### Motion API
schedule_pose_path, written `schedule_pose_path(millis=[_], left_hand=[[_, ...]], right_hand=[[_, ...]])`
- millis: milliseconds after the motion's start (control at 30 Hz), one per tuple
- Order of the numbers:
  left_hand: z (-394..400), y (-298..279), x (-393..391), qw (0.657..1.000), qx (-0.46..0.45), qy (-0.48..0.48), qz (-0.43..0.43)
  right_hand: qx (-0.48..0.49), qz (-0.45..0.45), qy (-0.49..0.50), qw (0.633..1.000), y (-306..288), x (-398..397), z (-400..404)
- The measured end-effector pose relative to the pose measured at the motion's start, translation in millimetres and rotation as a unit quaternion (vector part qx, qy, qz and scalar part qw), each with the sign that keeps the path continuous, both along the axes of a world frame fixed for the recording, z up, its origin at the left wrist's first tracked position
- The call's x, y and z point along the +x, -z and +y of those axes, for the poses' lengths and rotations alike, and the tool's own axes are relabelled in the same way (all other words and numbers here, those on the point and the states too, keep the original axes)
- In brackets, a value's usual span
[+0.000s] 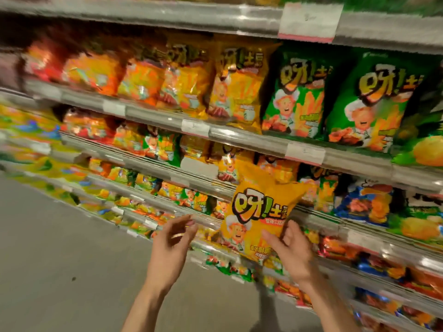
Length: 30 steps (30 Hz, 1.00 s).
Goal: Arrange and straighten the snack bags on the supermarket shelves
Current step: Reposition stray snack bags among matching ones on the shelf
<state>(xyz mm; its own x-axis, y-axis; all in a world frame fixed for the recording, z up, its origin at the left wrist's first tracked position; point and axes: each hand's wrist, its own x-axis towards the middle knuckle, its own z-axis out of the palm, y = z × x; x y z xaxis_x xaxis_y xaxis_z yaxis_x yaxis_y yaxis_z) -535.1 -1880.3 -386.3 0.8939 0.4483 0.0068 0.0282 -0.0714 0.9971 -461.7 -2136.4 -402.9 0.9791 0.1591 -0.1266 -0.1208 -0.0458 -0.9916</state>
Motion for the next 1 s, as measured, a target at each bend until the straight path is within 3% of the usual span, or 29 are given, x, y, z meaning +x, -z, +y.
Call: schedule_pose_path(millis=[167,433,800,1000], left_hand=[[69,0,6,0.999,0.008,-0.053,-0.004],[160,-3,63,0.998,0.028,-0.053,0.002],[260,-3,163,0.996,0.091,0.008,0.026],[283,4,211,0.990,0.110,0.082,0.020]], right_hand=[[0.013,-0.008,-0.026,1.000,0,24,68],[0.007,-0.067,-0.067,0.995,7,100,165],[-0.074,-0.058,-0.055,0.994,-1,156,248],[-0.137,-0.125,0.017,0.982,-3,163,263]])
